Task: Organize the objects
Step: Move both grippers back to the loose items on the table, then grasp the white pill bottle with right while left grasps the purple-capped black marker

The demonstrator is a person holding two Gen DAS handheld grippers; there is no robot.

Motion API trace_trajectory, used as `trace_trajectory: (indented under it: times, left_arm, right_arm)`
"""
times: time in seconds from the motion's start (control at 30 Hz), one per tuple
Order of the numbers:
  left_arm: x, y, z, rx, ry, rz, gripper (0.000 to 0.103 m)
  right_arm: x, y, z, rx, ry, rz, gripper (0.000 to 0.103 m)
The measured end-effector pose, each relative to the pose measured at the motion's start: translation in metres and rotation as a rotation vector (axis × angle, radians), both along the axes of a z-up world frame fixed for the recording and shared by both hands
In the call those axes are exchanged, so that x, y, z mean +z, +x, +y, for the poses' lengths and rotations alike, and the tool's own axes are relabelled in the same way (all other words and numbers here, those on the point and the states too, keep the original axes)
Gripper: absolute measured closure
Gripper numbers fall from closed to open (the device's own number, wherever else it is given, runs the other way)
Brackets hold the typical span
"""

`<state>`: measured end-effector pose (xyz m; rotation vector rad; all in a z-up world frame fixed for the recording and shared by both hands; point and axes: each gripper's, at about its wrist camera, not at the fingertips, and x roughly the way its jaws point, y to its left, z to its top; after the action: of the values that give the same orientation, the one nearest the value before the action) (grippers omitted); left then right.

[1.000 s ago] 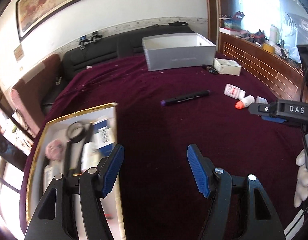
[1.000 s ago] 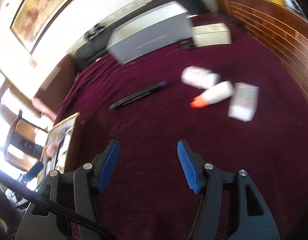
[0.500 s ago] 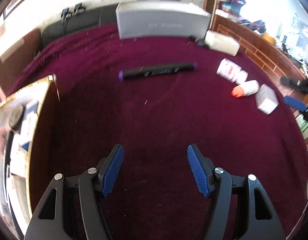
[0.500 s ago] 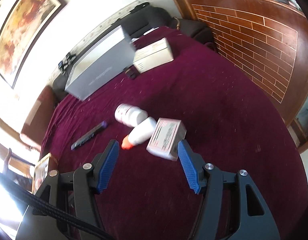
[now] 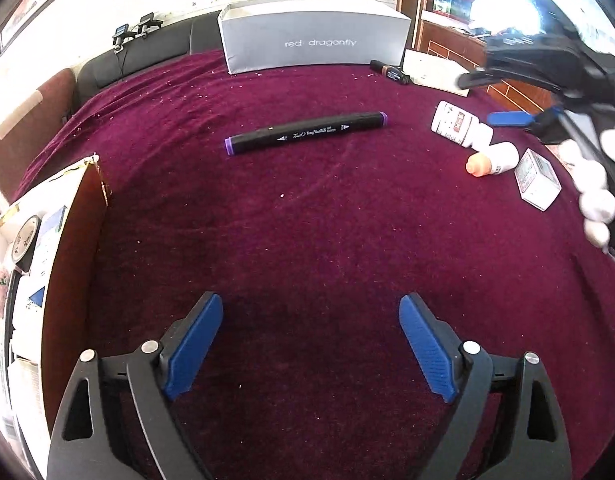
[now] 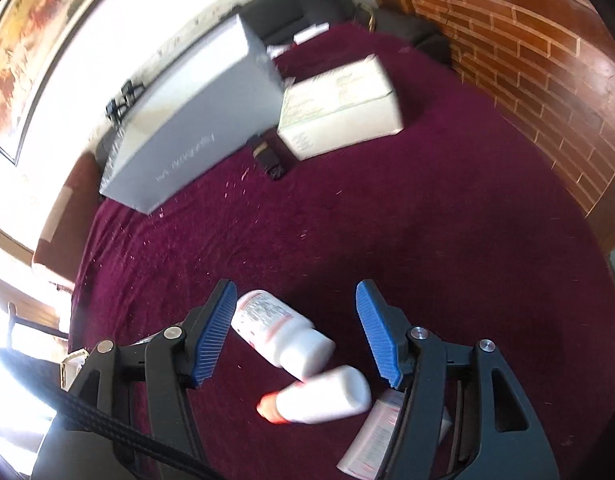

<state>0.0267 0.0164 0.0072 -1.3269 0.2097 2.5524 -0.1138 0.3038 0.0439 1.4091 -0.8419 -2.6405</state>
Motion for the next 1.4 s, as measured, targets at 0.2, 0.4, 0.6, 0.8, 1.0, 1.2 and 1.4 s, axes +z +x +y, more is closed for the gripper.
trace_trajectory:
  times: [0.2,0.4,0.6,0.8,1.0,1.2,1.4]
  left_arm:
    - [0.000,-0.002,0.002,-0.007,0.003,-0.005,0.013]
    - [-0.001,-0.003,0.003,-0.009,0.001,-0.007,0.012]
    - [-0.001,-0.004,0.002,-0.011,0.008,-0.009,0.011]
    - [-0.002,-0.004,0.002,-0.012,0.006,-0.010,0.010]
    - [0.000,-0.003,0.001,-0.050,0.028,-0.036,0.007]
    - [0.020,-0.011,-0.001,-0.056,0.302,-0.137,0.007]
    - [0.046,-0.034,0.021,-0.106,0.159,-0.003,0.007]
  right_arm:
    - [-0.016,0.003,-0.043,0.229,-0.157,-0.070,0.040]
    - [0.015,0.041,-0.066,0.261,0.018,-0.010,0.040]
    - [0.010,0.033,-0.074,0.210,0.134,-0.008,0.040]
    - [-0.007,0.019,-0.092,0.236,0.239,-0.034,0.065]
    - [-0.003,0.035,-0.093,0.241,0.235,-0.060,0.070]
    - [0.024,0.097,-0.048,0.205,0.146,0.041,0.070]
    - [0.029,0.148,-0.018,0.208,-0.015,0.126,0.069]
